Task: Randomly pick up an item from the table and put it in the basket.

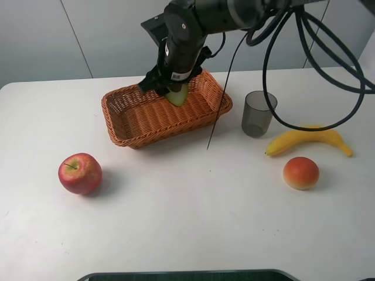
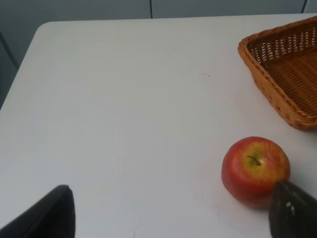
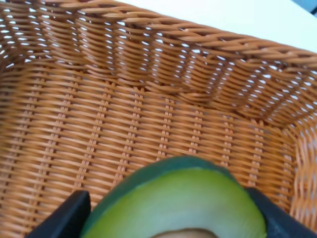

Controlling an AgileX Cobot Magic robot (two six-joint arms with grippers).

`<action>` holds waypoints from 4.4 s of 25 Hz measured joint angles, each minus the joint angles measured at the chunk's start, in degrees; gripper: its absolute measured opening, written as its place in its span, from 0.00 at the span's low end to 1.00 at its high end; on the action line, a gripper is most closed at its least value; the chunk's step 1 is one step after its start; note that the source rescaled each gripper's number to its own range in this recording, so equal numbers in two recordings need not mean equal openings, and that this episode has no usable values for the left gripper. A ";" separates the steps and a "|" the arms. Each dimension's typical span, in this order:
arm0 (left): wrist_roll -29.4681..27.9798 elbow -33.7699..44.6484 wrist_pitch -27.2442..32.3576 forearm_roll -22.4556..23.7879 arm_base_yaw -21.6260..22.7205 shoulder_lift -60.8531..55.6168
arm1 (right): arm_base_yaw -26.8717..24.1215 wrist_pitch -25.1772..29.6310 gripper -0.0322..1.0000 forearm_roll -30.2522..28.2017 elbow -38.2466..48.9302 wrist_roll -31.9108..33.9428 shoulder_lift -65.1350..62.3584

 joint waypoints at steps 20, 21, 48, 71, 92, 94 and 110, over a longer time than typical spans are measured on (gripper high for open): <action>-0.11 0.00 0.00 0.00 0.00 0.00 | -0.09 5.18 1.00 3.34 0.00 1.70 -1.86; -0.11 0.00 0.00 0.00 0.00 0.00 | -0.37 5.83 1.00 4.50 0.29 1.70 -3.08; -0.11 0.00 0.00 0.00 0.00 0.00 | -37.80 15.05 1.00 11.95 48.03 -4.14 -66.62; -0.11 0.00 0.00 0.00 0.00 0.00 | -37.80 24.95 1.00 16.49 63.41 -10.26 -121.52; -0.11 0.00 0.00 0.00 0.00 0.00 | -37.80 26.65 1.00 19.28 64.59 -12.16 -124.85; -0.11 0.00 0.00 0.00 0.00 0.00 | -37.80 26.65 1.00 19.28 64.59 -12.16 -124.85; -0.11 0.00 0.00 0.00 0.00 0.00 | -37.80 26.65 1.00 19.28 64.59 -12.16 -124.85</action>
